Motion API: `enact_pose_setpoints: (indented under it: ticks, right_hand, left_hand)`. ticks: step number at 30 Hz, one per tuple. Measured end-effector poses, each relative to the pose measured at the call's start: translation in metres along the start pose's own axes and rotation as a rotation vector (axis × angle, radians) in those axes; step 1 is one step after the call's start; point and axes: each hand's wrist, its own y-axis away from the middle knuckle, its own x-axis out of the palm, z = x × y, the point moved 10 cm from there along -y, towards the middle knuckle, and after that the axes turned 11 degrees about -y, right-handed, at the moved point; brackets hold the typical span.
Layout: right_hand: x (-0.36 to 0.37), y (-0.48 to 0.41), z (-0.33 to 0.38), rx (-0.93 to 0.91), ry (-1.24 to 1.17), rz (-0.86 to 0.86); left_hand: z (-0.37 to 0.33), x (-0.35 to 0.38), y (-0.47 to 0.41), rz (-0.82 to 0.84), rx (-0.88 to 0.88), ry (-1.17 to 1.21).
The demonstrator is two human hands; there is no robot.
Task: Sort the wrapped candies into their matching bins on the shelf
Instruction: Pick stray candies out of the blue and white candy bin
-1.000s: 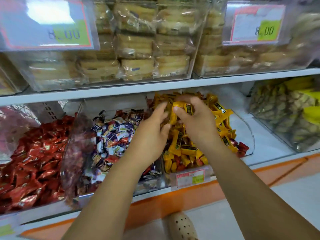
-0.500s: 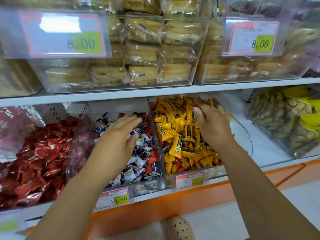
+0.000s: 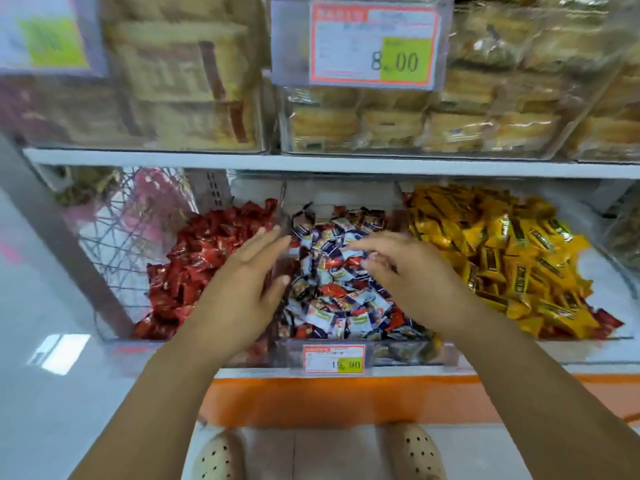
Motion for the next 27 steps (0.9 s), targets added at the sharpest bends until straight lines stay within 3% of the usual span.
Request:
enact_pose_setpoints:
  ticks: [5, 8, 11, 14, 17, 20, 23, 27]
  right_hand:
    - [0.071, -0.026, -0.017, 0.128, 0.108, 0.248]
    - [0.080, -0.040, -0.018, 0.090, 0.255, 0.192]
    - [0.068, -0.046, 0.003, 0.012, 0.172, 0.134]
    - [0.091, -0.037, 0.017, -0.015, 0.000, 0.386]
    - [0.133, -0.025, 0.011, -0.070, 0.131, 0.579]
    - [0.142, -0.029, 0.003, -0.069, 0.174, 0.556]
    - [0.118, -0.034, -0.005, 0.066, 0.000, 0.488]
    - [0.058, -0.043, -0.005, 0.167, -0.123, 0.209]
  left_hand:
    - [0.013, 0.006, 0.002, 0.069, -0.022, 0.066]
    - [0.015, 0.005, 0.002, 0.073, -0.017, 0.107]
    - [0.017, 0.006, 0.000, 0.083, -0.004, 0.123]
    - [0.018, 0.004, -0.001, 0.079, 0.001, 0.125]
    - [0.018, 0.003, 0.000, 0.088, 0.008, 0.140]
    - [0.019, 0.005, 0.005, 0.119, 0.009, 0.142]
    - [0.020, 0.006, 0.009, 0.142, 0.019, 0.141]
    - [0.024, 0.006, 0.014, 0.154, 0.003, 0.138]
